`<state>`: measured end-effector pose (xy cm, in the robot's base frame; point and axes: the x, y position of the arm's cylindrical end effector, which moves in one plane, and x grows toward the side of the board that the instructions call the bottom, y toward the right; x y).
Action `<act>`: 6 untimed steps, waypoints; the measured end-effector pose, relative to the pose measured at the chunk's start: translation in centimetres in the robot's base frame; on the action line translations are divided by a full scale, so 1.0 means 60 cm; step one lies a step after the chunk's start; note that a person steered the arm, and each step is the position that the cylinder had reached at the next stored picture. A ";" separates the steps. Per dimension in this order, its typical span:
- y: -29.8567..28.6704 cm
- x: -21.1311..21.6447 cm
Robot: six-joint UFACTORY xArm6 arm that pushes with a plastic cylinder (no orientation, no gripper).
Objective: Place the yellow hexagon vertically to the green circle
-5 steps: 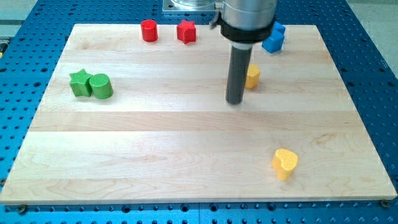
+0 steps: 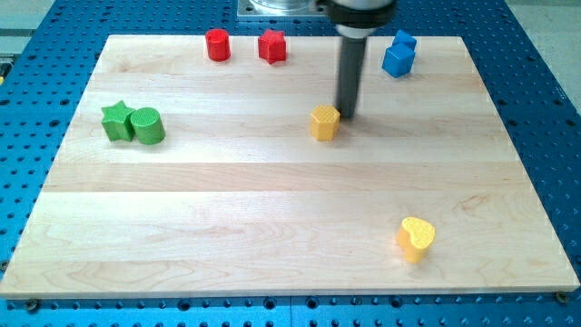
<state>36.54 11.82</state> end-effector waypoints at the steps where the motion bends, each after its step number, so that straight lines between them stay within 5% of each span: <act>1: 0.077 0.071; 3: -0.240 0.044; 4: -0.296 -0.003; 6: -0.423 0.018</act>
